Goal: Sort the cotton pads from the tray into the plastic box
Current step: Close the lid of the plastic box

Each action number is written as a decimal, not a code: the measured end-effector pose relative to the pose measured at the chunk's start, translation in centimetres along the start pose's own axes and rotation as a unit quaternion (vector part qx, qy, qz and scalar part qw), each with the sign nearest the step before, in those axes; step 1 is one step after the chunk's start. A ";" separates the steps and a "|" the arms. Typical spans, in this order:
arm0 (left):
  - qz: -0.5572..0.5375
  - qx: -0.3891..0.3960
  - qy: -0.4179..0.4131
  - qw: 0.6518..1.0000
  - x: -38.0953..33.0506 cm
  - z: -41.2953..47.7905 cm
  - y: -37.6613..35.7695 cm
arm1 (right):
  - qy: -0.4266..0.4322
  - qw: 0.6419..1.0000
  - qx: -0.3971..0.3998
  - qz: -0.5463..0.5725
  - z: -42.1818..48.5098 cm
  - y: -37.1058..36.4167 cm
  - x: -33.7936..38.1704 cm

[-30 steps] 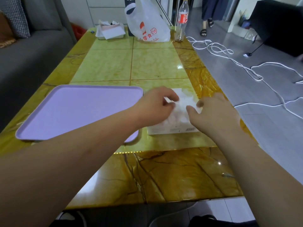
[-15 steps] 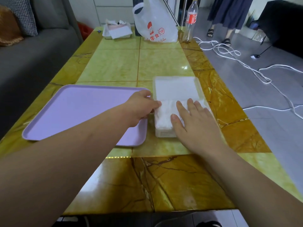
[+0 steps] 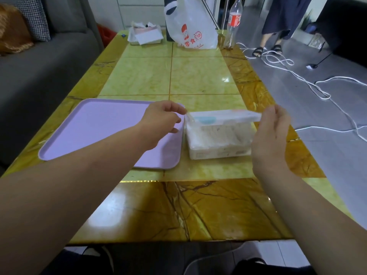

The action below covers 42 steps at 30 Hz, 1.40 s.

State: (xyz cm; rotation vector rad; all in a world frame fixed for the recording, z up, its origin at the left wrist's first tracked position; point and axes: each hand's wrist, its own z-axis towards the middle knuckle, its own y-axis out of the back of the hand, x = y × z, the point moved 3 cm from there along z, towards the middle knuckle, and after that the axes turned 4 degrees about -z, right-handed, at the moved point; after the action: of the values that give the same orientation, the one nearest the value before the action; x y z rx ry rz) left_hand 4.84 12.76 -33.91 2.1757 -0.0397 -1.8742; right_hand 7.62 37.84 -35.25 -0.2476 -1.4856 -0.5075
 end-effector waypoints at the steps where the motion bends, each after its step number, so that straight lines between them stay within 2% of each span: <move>1: -0.010 0.000 0.008 1.000 -0.2 -0.2 -0.2 | 0.007 1.000 0.016 -0.008 -0.1 0.0 0.1; 3: 0.012 0.012 -0.002 1.000 -0.6 -0.9 -1.1 | 0.025 0.998 0.042 -0.046 -0.2 -0.2 0.1; 6: 0.191 0.059 -0.084 0.976 -0.3 -1.9 -2.6 | 0.042 0.984 0.080 -0.156 -0.4 -0.4 -0.6; 8: 0.268 0.079 -0.107 0.954 0.2 -2.1 -3.3 | 0.032 0.979 0.085 -0.180 -0.6 -0.4 -1.1; 19: 0.446 0.099 -0.146 0.877 0.9 -3.7 -5.4 | 0.019 0.987 0.056 -0.150 -0.7 -0.9 -1.5; 22: 0.507 0.092 -0.160 0.842 0.5 -3.7 -5.3 | 0.008 0.990 0.056 -0.127 -0.7 -0.8 -1.4; 26: 0.582 0.135 -0.218 0.772 0.6 -4.3 -6.8 | 0.013 0.989 0.062 -0.137 -0.9 -1.1 -1.5; 28: 0.600 0.131 -0.227 0.756 1.0 -4.5 -7.6 | 0.014 0.988 0.065 -0.141 -0.9 -1.3 -1.5; 32: 0.617 0.097 -0.246 0.741 1.4 -4.6 -8.4 | 0.017 0.987 0.065 -0.147 -0.7 -1.2 -1.6; 36: 0.623 0.101 -0.242 0.737 1.3 -4.5 -8.4 | 0.022 0.986 0.074 -0.147 -0.5 -1.2 -1.7; 42: 0.595 0.125 -0.216 0.764 1.0 -3.7 -7.8 | 0.042 0.975 0.127 -0.178 0.1 -1.2 -1.8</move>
State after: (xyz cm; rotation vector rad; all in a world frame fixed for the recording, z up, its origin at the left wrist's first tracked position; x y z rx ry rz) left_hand 7.42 20.75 -36.09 1.1233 -1.4408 -1.4598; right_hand 7.02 37.16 -37.15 0.2451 -1.5004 -0.5982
